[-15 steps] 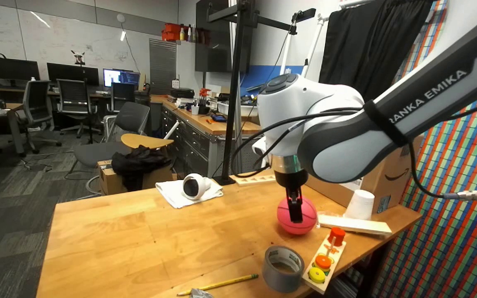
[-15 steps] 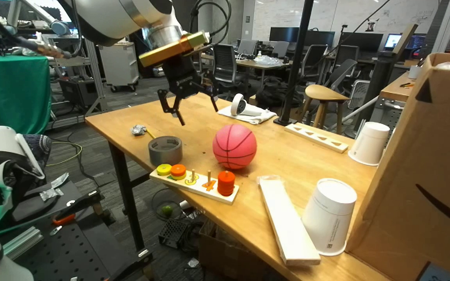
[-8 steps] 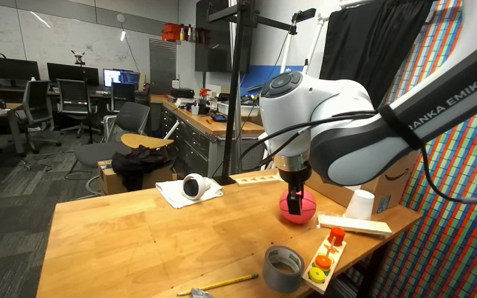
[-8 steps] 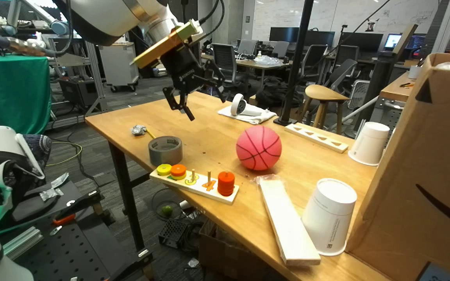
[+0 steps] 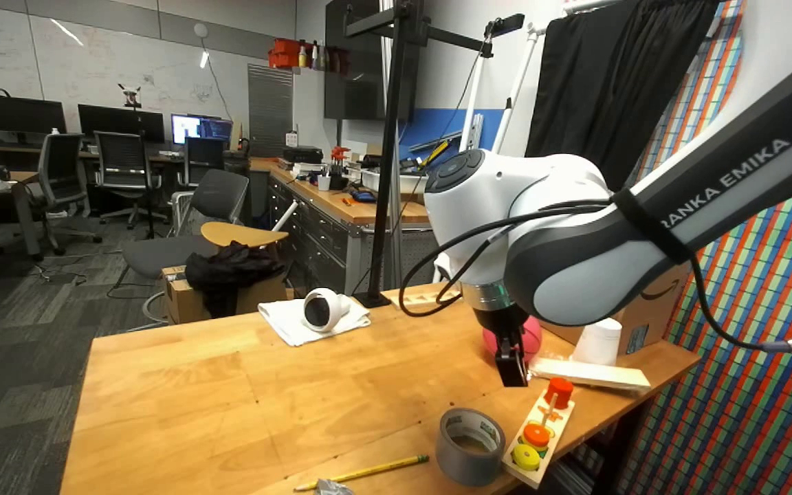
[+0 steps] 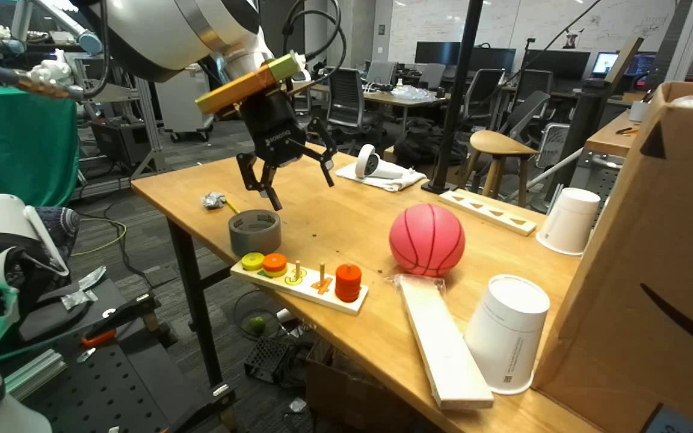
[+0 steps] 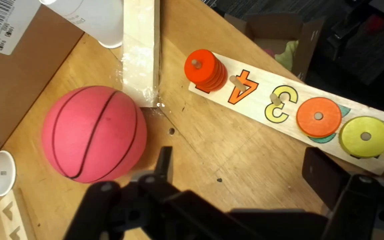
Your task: Push the ball towards the box
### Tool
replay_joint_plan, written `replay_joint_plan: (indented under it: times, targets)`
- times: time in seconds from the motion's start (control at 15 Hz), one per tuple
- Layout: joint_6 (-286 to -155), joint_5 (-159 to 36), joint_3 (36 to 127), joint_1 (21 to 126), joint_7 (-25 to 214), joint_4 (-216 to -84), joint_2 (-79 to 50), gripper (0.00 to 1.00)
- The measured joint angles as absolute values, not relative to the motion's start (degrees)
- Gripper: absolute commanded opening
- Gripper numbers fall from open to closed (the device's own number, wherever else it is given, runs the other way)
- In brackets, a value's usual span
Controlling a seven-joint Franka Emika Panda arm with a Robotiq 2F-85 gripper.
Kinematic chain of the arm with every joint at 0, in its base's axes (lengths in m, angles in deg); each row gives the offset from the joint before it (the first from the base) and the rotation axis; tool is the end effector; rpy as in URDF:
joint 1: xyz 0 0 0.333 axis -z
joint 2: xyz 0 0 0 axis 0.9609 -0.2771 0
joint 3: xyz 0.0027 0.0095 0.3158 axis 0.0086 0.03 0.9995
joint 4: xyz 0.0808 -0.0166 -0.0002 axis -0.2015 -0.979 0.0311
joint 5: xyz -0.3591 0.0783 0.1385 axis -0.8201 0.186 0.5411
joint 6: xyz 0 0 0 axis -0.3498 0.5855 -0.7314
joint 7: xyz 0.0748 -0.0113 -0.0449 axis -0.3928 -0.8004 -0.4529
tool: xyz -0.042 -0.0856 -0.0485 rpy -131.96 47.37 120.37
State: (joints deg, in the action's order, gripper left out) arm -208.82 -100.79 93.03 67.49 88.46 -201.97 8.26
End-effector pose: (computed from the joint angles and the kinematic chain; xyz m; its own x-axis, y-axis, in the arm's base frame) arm 0.4235 0.0750 0.3063 0.7344 0.5676 -0.3720 0.6774 -0.5787 0.4542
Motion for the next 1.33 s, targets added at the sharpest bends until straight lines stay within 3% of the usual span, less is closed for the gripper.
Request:
replay_joint_plan:
  times: [1.33]
  targets:
    - [-206.71,-81.68,89.6,70.17,61.25,-197.59,-2.19,1.0]
